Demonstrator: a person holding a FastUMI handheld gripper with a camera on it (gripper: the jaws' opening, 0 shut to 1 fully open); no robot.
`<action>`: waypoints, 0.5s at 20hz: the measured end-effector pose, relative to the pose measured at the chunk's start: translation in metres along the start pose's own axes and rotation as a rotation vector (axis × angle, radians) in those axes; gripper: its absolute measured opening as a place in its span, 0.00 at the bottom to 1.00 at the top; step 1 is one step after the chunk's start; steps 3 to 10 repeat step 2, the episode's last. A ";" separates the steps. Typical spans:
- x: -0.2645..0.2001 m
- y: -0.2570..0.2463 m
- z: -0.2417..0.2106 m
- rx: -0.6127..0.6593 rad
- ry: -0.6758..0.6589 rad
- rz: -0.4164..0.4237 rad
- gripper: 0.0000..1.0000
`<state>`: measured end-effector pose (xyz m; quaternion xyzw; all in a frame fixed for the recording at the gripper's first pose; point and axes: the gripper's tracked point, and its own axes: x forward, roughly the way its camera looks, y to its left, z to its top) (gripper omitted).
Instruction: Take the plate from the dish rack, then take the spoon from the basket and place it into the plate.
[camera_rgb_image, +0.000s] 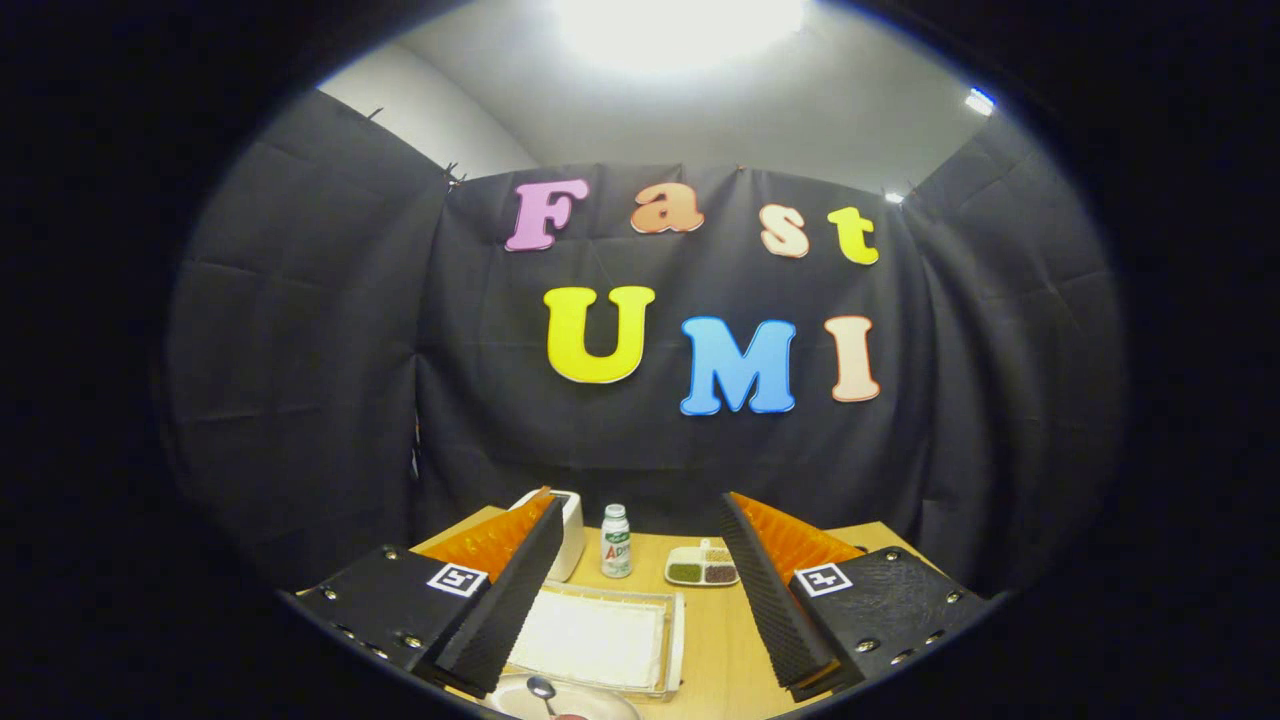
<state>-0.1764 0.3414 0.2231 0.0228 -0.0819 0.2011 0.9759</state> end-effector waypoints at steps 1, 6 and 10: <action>0.005 -0.013 0.009 0.000 -0.042 -0.010 0.96; 0.010 -0.026 0.018 0.003 -0.085 -0.020 0.96; 0.010 -0.026 0.018 0.003 -0.085 -0.020 0.96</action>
